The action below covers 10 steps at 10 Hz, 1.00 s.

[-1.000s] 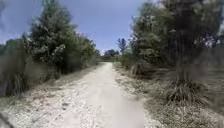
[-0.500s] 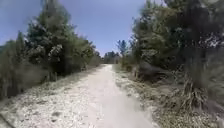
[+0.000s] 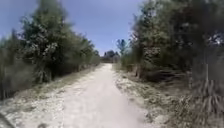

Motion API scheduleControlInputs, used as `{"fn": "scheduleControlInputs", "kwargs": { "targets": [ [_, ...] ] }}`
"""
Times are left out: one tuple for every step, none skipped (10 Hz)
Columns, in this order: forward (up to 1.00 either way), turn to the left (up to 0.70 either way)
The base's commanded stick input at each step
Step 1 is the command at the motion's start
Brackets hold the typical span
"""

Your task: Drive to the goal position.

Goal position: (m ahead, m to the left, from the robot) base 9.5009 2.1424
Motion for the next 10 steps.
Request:
{"fn": "scheduleControlInputs", "kwargs": {
  "targets": [
    [0.5, 0.0],
    [0.5, 0.0],
    [0.5, 0.0],
    [0.5, 0.0],
    [0.5, 0.0],
    [0.5, 0.0],
    [0.5, 0.0],
    [0.5, 0.0],
    [0.5, 0.0],
    [0.5, 0.0]
  ]
}}
